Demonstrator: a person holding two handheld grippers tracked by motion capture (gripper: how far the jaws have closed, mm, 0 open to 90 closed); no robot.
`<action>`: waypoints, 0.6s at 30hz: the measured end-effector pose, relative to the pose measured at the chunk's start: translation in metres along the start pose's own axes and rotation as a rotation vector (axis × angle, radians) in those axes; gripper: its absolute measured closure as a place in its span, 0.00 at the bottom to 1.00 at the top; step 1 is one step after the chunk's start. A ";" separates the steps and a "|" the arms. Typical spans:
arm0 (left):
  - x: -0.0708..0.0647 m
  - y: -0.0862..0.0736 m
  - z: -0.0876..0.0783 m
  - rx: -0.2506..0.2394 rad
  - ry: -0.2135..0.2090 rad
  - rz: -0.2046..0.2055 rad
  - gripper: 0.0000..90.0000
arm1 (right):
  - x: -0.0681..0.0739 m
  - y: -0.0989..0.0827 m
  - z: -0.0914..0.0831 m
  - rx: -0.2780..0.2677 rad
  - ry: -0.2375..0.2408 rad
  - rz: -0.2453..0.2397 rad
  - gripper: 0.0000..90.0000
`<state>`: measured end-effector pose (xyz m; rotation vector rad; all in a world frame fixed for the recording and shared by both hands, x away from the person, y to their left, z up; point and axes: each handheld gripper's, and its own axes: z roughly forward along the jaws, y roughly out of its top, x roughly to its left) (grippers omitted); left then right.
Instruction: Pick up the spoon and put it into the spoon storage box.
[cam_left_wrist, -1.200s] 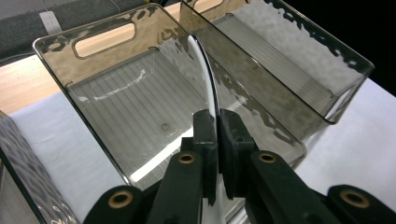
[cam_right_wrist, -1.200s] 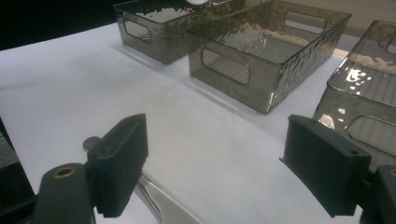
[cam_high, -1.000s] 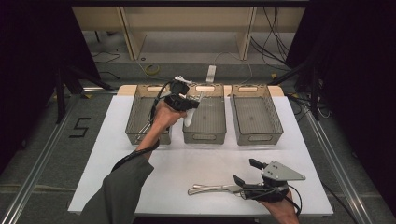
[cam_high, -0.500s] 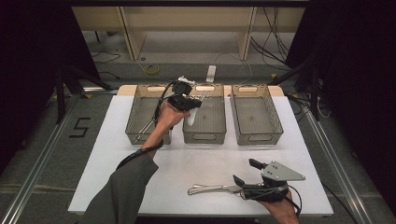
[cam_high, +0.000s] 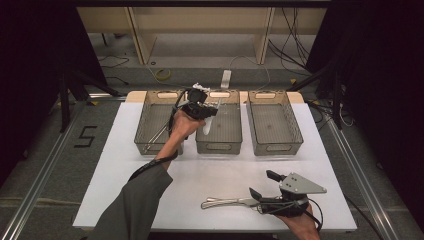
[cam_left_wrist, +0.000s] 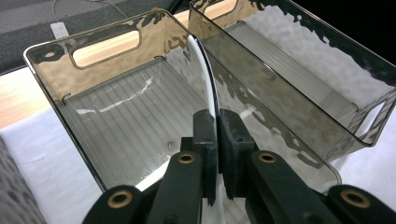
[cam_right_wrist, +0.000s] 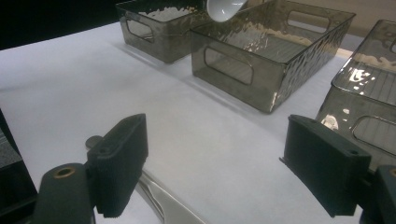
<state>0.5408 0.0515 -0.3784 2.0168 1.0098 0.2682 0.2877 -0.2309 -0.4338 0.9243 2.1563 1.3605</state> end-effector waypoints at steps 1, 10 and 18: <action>0.000 -0.001 0.001 -0.005 0.003 -0.003 0.95 | 0.000 0.000 0.000 0.001 0.000 0.001 0.25; 0.004 -0.009 0.008 0.005 0.004 -0.008 0.94 | 0.000 0.000 0.000 -0.001 0.000 0.002 0.25; 0.004 -0.012 0.014 -0.001 0.009 -0.019 0.94 | 0.000 0.000 0.000 0.001 0.001 0.001 0.25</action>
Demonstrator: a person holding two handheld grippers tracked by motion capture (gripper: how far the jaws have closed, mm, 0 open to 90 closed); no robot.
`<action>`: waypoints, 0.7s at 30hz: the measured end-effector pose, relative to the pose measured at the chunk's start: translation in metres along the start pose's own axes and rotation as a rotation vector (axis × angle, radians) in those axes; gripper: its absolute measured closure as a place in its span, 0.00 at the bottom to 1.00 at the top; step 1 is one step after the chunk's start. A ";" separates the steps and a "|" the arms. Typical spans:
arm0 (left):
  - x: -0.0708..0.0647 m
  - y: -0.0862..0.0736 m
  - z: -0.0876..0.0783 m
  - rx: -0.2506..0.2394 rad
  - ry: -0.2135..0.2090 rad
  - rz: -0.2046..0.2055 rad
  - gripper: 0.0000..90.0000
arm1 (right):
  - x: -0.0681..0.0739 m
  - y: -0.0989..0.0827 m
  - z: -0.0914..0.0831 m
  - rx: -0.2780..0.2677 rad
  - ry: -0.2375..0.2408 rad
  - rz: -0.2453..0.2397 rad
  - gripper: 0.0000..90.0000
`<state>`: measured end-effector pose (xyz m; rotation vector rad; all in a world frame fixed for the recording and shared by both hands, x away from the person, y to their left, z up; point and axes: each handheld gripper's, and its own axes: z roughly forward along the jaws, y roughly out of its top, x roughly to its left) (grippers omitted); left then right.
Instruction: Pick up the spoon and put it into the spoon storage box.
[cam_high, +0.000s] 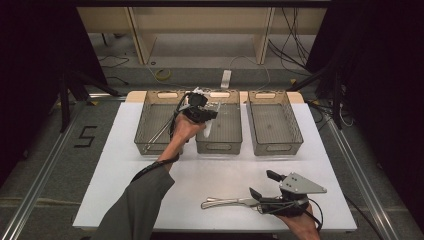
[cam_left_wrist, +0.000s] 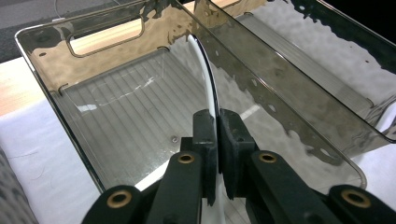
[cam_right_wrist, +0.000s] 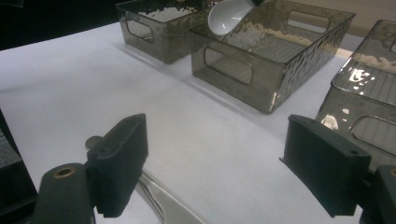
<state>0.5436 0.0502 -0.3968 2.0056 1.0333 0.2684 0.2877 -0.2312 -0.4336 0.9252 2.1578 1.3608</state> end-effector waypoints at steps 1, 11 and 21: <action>0.000 0.000 0.001 -0.002 0.001 -0.001 0.94 | 0.000 0.000 0.000 0.000 0.000 0.000 0.25; 0.005 -0.006 0.006 -0.016 0.012 -0.026 0.93 | 0.000 0.000 0.000 0.001 0.002 0.001 0.25; 0.008 0.001 -0.010 -0.108 0.016 -0.068 0.71 | 0.000 0.000 0.000 -0.001 0.001 0.004 0.25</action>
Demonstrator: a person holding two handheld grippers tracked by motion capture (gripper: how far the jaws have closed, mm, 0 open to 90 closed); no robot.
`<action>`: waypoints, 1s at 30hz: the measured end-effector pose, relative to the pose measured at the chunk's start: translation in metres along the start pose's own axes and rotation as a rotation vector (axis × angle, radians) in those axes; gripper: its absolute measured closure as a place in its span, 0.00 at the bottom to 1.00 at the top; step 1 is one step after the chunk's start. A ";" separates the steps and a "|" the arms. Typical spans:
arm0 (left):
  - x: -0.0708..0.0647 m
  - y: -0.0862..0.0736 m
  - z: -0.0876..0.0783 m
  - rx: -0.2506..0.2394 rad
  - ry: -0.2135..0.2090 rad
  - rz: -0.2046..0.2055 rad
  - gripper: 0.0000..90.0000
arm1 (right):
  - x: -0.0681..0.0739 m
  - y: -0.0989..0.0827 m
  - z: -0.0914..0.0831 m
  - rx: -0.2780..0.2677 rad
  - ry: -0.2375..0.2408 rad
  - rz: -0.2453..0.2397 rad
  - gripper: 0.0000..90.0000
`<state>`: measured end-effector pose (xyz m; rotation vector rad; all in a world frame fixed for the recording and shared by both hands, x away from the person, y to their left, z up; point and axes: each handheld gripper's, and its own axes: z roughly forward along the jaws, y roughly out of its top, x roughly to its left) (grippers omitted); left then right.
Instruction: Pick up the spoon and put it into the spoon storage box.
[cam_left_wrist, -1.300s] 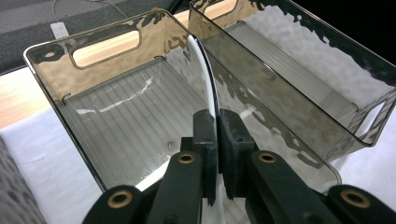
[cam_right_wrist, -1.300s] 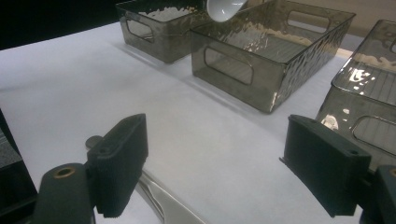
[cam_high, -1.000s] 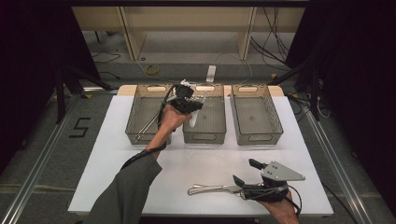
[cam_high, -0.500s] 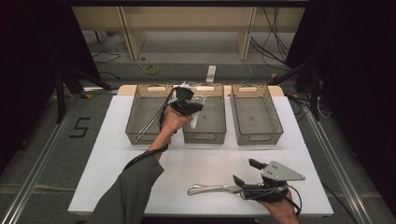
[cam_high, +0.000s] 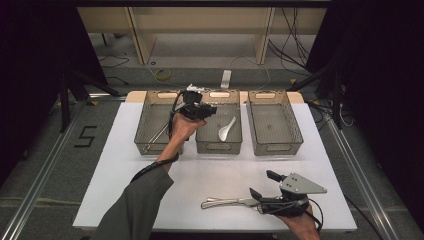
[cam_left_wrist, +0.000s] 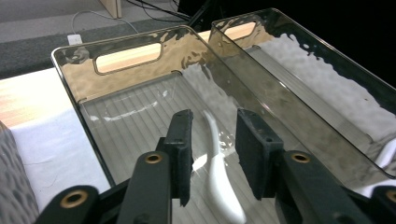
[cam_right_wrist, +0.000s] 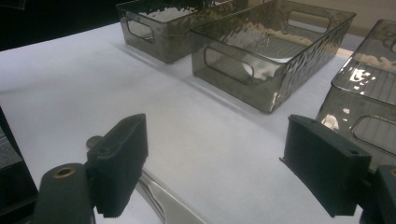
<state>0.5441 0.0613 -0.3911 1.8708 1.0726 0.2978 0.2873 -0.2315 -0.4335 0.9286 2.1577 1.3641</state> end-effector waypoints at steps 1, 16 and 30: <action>0.000 0.001 -0.001 0.005 -0.002 0.005 0.70 | 0.000 0.000 0.000 0.000 -0.001 0.000 0.25; -0.006 -0.012 -0.044 0.093 -0.083 0.053 0.37 | 0.003 0.001 0.001 0.007 0.042 -0.012 0.25; -0.004 -0.063 -0.105 0.008 -0.111 0.040 0.28 | 0.004 0.009 0.007 0.079 0.115 -0.037 0.25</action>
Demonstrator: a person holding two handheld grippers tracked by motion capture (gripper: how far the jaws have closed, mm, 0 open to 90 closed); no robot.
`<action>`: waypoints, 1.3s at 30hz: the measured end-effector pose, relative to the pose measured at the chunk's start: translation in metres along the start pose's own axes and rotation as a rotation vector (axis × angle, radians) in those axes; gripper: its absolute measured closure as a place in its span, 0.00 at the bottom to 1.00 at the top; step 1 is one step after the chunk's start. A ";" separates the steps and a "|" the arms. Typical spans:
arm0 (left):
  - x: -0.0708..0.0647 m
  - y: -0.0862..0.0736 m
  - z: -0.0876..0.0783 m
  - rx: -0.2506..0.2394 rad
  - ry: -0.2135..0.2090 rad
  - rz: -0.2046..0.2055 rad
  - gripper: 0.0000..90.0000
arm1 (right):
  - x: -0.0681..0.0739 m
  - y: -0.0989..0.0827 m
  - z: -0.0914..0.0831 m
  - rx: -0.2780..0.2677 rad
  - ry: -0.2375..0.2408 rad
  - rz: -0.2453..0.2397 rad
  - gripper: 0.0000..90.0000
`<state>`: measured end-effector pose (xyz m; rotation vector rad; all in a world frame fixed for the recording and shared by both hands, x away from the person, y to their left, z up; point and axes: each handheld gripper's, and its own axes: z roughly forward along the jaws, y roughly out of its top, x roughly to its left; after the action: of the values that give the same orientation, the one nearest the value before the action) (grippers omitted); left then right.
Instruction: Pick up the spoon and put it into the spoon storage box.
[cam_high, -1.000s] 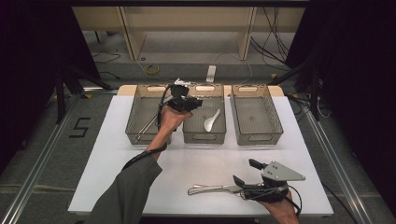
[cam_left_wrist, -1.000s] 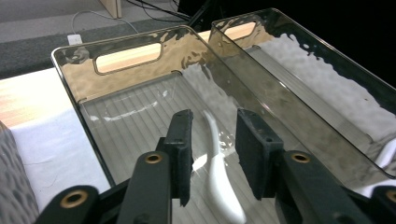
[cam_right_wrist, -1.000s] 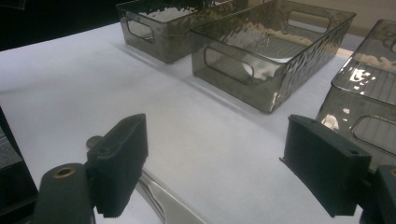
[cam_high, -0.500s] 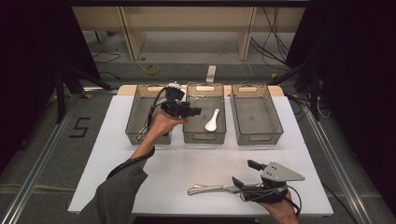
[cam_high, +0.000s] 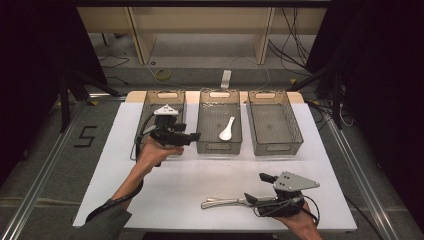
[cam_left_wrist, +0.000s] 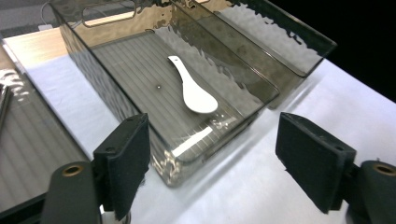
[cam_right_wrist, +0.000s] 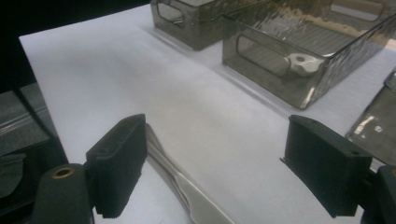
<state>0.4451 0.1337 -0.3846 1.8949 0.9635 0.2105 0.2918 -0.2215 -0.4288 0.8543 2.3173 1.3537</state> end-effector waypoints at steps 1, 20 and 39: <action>0.001 -0.003 -0.003 -0.009 0.000 -0.003 0.28 | 0.000 0.001 0.001 0.005 0.006 -0.006 0.25; -0.014 -0.057 -0.051 -0.088 0.027 0.038 0.22 | 0.007 0.021 0.025 0.134 0.059 -0.076 0.26; -0.017 -0.080 -0.069 -0.115 0.025 0.035 0.19 | 0.004 0.035 0.051 0.293 0.085 -0.141 0.27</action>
<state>0.3559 0.1866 -0.4095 1.8079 0.9162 0.3048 0.3281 -0.1719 -0.4236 0.7083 2.6305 1.0276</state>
